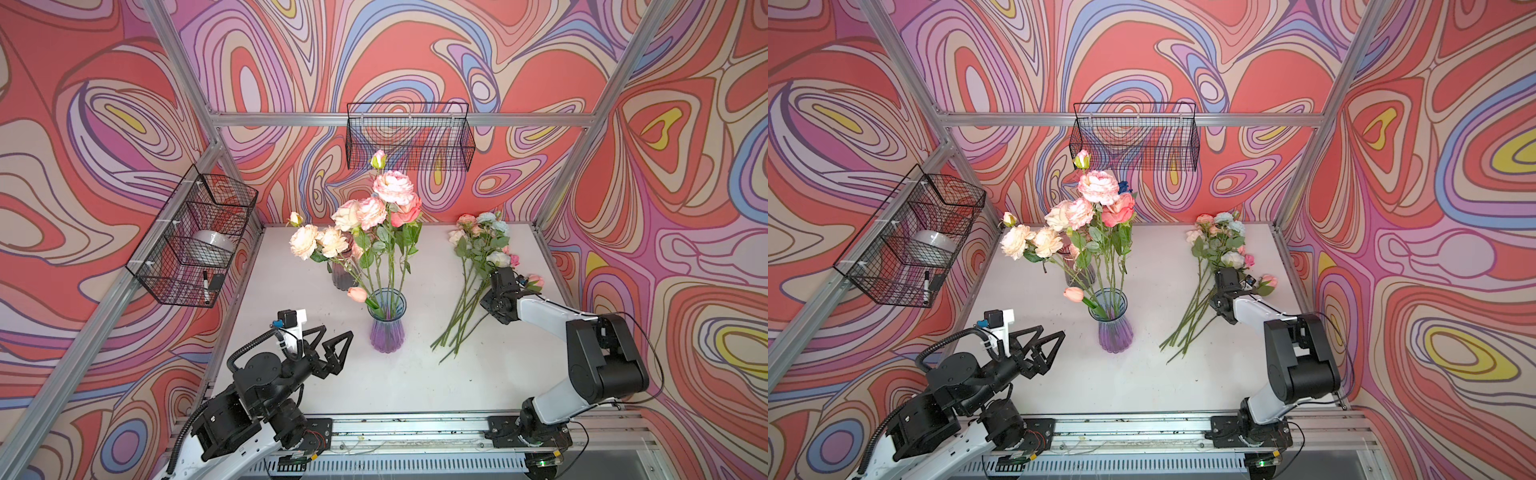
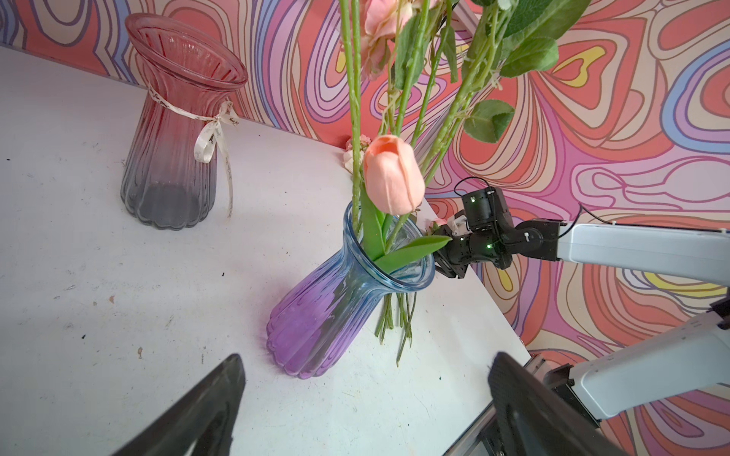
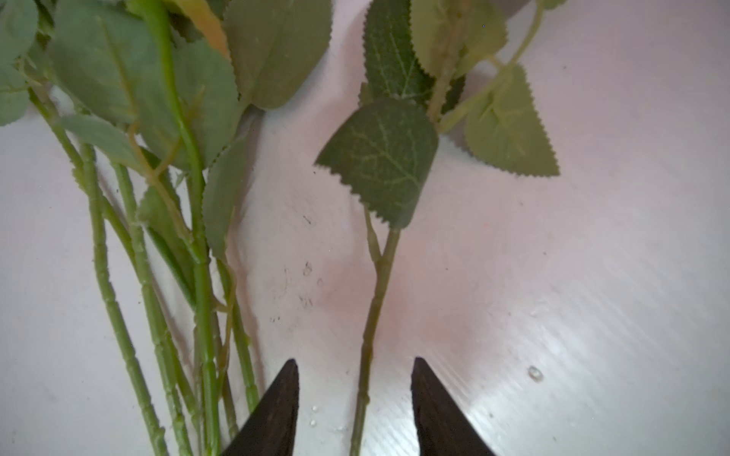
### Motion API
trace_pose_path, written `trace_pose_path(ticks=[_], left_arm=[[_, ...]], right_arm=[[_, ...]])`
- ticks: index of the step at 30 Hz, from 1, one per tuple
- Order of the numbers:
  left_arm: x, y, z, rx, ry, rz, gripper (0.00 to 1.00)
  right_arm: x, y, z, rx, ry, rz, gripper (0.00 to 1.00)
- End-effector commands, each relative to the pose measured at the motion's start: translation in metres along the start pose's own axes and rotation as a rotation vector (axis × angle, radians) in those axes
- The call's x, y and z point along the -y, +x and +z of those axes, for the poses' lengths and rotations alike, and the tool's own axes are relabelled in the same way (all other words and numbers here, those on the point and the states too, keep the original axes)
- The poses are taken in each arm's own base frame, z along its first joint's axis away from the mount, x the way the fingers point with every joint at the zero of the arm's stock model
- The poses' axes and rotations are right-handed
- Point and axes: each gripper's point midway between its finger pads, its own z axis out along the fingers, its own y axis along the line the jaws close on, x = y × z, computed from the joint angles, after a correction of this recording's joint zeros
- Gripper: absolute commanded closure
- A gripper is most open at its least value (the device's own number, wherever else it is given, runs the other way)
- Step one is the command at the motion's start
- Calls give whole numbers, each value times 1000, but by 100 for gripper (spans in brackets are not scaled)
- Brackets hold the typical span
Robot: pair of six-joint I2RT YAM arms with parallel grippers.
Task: Arrange the flowers into the vase
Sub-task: 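Grasp another pink rose stem with the right gripper and lift it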
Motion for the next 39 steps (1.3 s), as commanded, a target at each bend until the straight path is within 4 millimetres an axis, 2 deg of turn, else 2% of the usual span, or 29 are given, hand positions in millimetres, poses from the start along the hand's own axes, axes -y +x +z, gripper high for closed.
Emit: trace_pose_path(ticks=[1,6,12,17,21,26,31,36,39], left_arm=[[-2,-3,-4,13,-8,-5,2],[-2,-7,-7,21,-12,-2,2],[-2,-8,-10,27,-13,2,2],[-2,-8,-9,30,-10,0,2],[-2,-8,-9,29,-9,-1,2],[0,-10,-11,36,-5,-2,2],[2,-14,-12,41,-4,5,2],[4,-17,-11,42,-9,14,2],[5,-20,-11,45,-11,19,2]], right_arm=[[12,6,14,-50,88,-27,56],[18,11,18,-78,124,-53,75],[32,9,7,-54,164,-94,93],[40,0,-13,-2,170,-118,100],[45,-12,-33,55,175,-131,100],[42,-31,-73,154,108,-131,100],[23,-51,-129,246,-59,-130,100],[-29,-58,-198,323,-433,-209,100],[-62,-51,-238,315,-670,-287,100]])
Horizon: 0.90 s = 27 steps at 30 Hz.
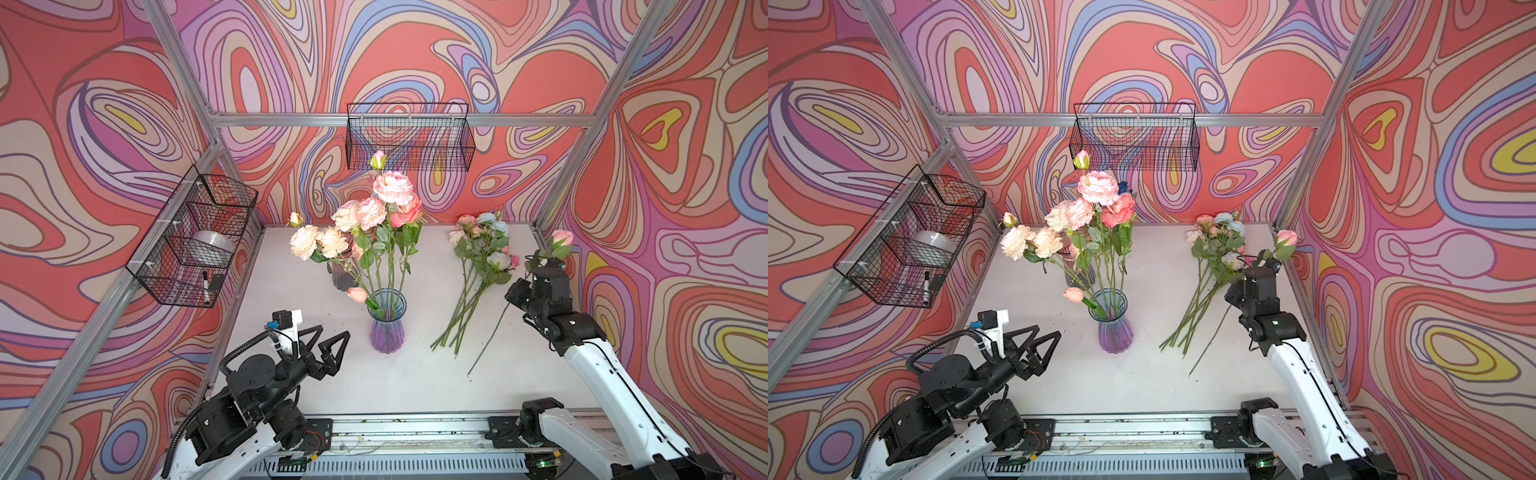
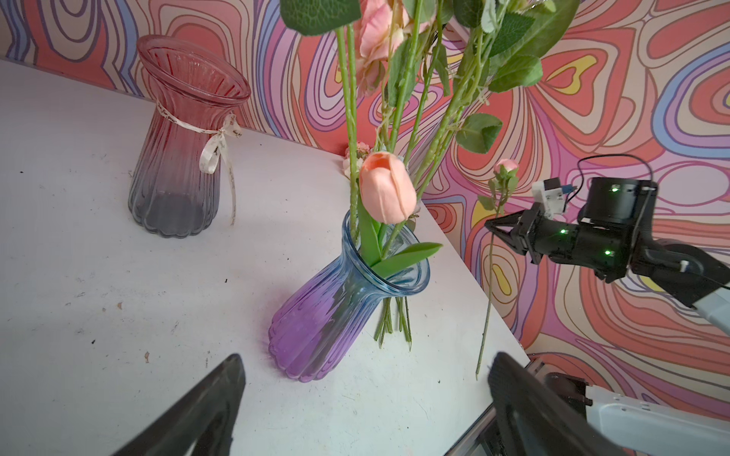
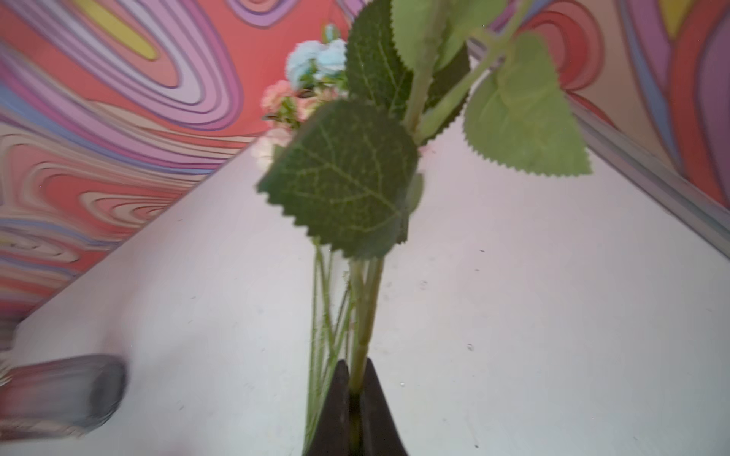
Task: Arrange the flowers into the vase
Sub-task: 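Grasp another pink rose stem with the right gripper and lift it, then carry the pink rose to the blue-purple vase and lower its stem in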
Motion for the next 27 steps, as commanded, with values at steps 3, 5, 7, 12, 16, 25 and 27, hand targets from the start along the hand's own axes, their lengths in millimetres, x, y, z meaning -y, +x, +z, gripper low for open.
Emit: trace_pose_path(ticks=[3,5,7,12,16,25,27], left_arm=[[2,-13,-3,26,-19,15,2],[2,-14,-3,28,-23,16,2],[3,-16,-4,30,-25,19,2],[3,-17,-3,31,-29,20,2],[4,-17,0,20,-34,22,2],[4,-18,2,22,-39,15,2],[5,-19,2,23,-39,18,2]], right_arm=[[-92,-21,-45,9,-475,-100,100],[-111,-28,-63,38,-583,-119,100],[-127,-34,-81,60,-678,-137,100],[-166,-51,-127,110,-873,-187,100],[-208,-47,-154,116,-967,-282,100],[-292,-31,-220,332,-1099,-410,100],[-307,-29,-235,410,-1117,-425,100]])
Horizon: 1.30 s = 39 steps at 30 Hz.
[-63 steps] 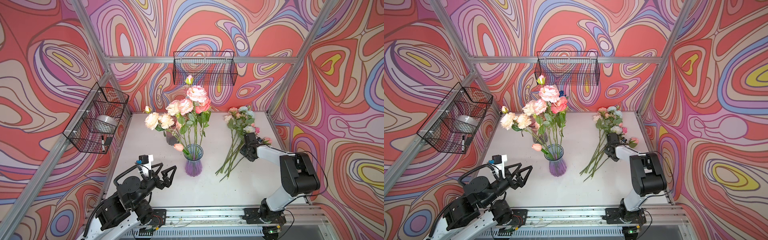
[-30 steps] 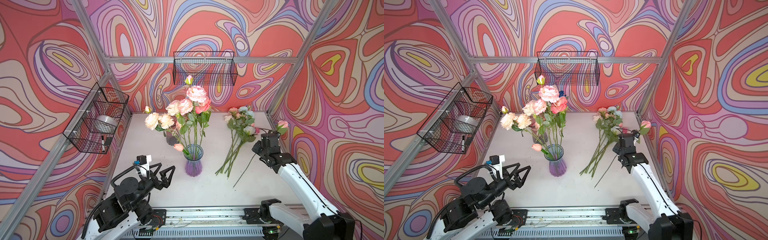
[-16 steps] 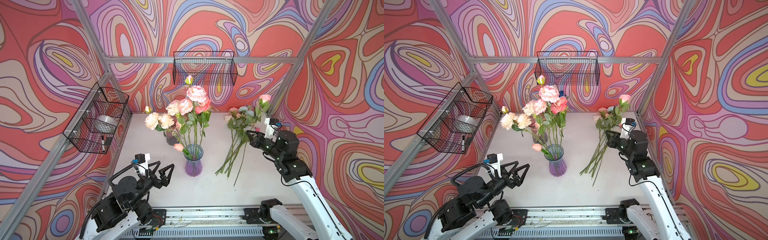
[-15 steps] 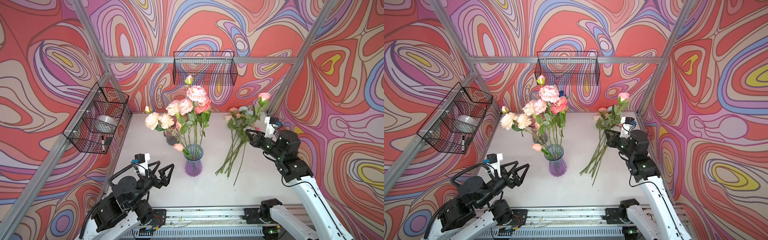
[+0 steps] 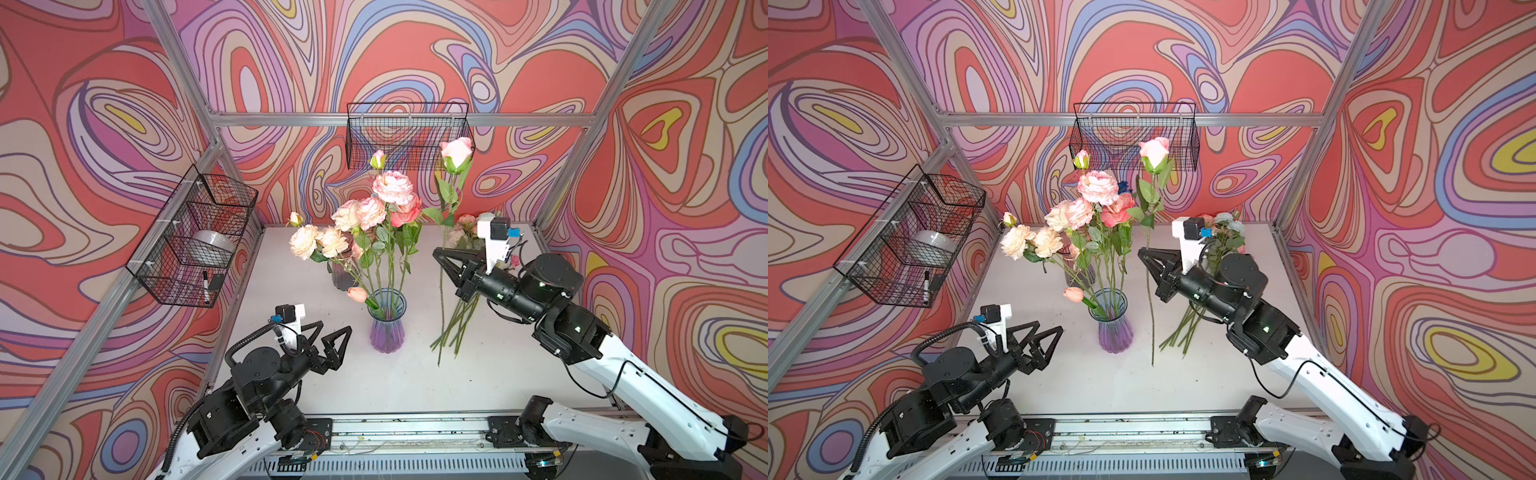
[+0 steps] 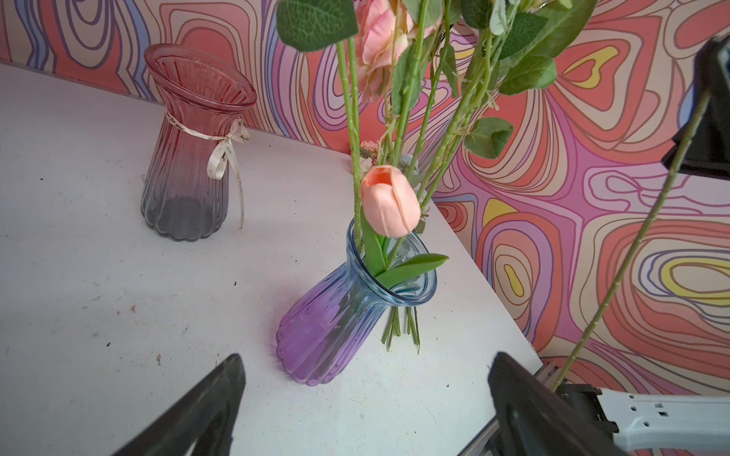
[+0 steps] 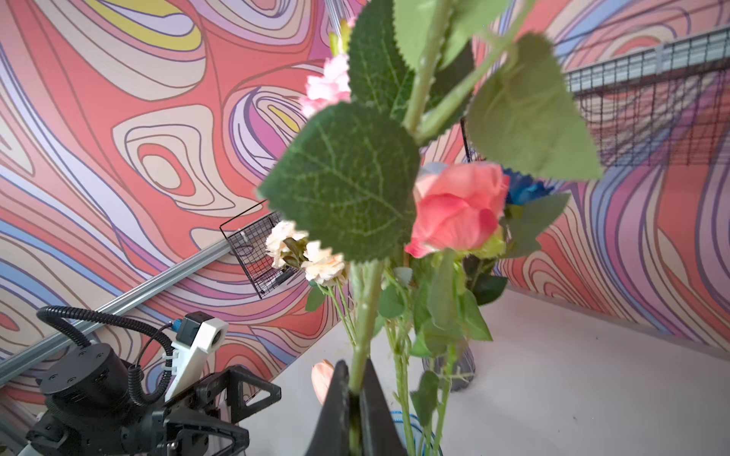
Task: Arrange the flowers into the vase
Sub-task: 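Carry the pink rose to the blue-purple vase and lower its stem in, then open the right gripper and withdraw it from the vase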
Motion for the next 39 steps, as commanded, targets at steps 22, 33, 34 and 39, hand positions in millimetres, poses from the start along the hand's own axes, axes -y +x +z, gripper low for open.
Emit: trace_pose_path(ticks=[22,33,34,39], left_arm=[[10,-20,-9,37,15,3,2],[10,-20,-9,39,14,-1,2],[10,-20,-9,39,15,-1,2],[10,-19,-7,31,13,1,2]], right_arm=[[-62,-26,27,504,244,-431,100],[-6,17,52,411,311,-325,100],[-3,27,55,391,311,-318,100],[14,70,63,307,341,-267,100]])
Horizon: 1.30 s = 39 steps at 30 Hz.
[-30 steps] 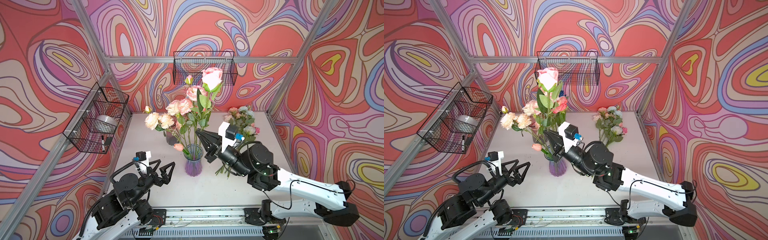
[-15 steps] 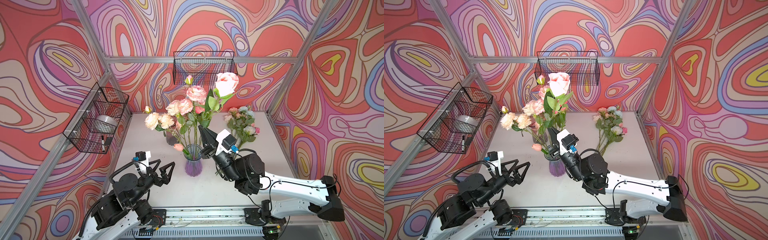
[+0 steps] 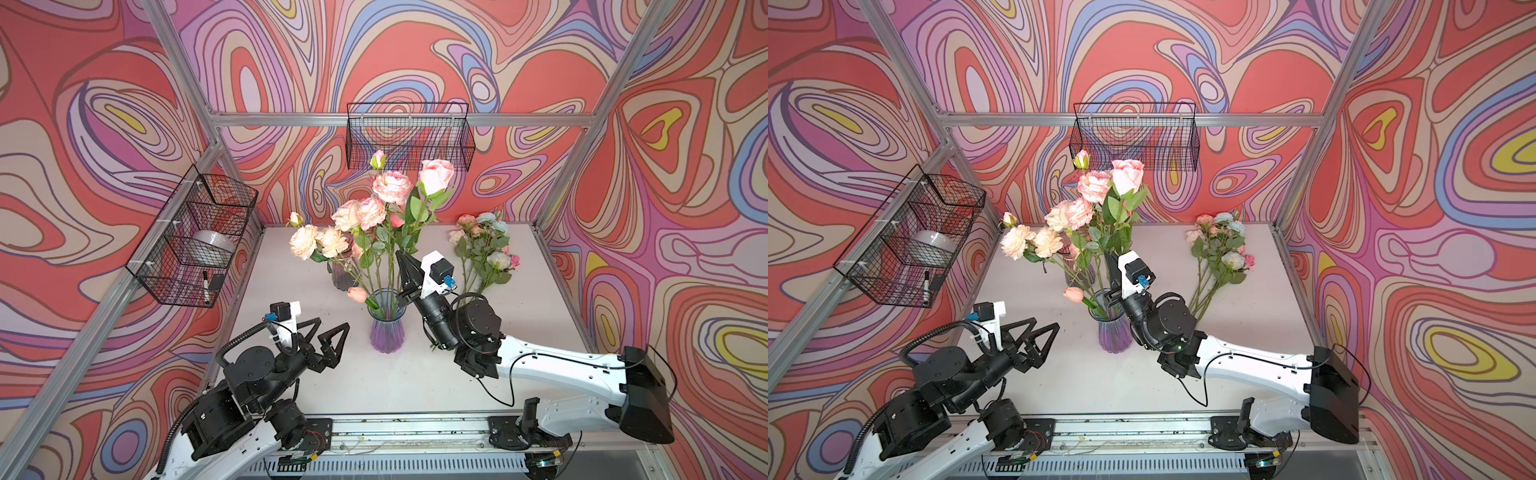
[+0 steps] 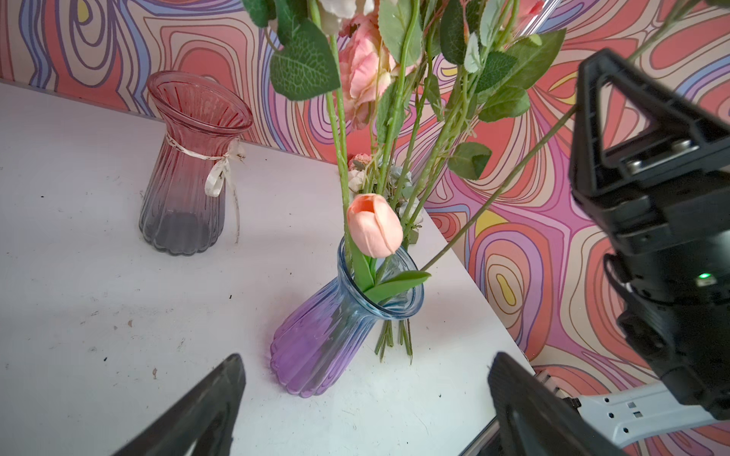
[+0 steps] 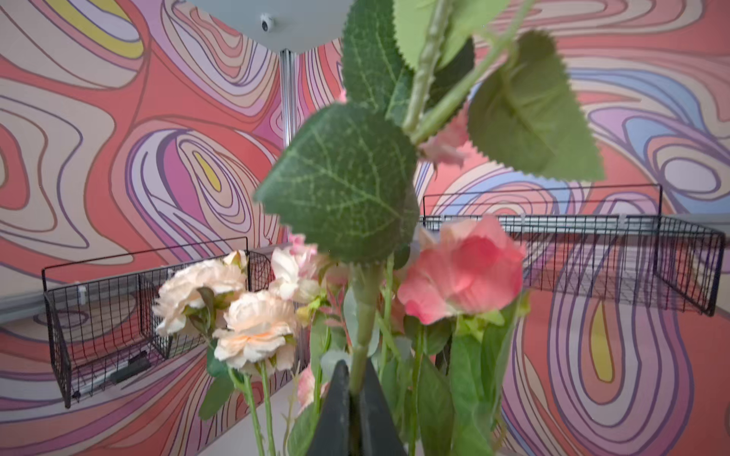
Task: Arrange the flowers into the vase
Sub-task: 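Open the right gripper and withdraw it from the vase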
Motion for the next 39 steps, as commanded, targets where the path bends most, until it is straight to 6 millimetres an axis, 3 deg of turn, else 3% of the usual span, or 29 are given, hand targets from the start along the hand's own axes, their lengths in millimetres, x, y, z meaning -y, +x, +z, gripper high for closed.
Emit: trace_pose_path(ticks=[1,8,16,20,23,39], left_arm=[[2,-5,-1,6,-1,5,2],[3,-4,1,-1,0,9,2],[3,-1,5,-11,1,12,2],[5,-1,5,-15,5,15,2],[4,-1,5,-16,3,14,2],[-1,2,2,-19,-11,4,2]], right_arm=[[7,31,-6,-62,36,67,100],[7,80,-18,-202,41,96,100],[8,105,-31,-287,35,117,98],[9,106,-38,-307,20,140,68],[9,102,-44,-318,0,163,57],[14,109,-84,-426,-23,270,44]])
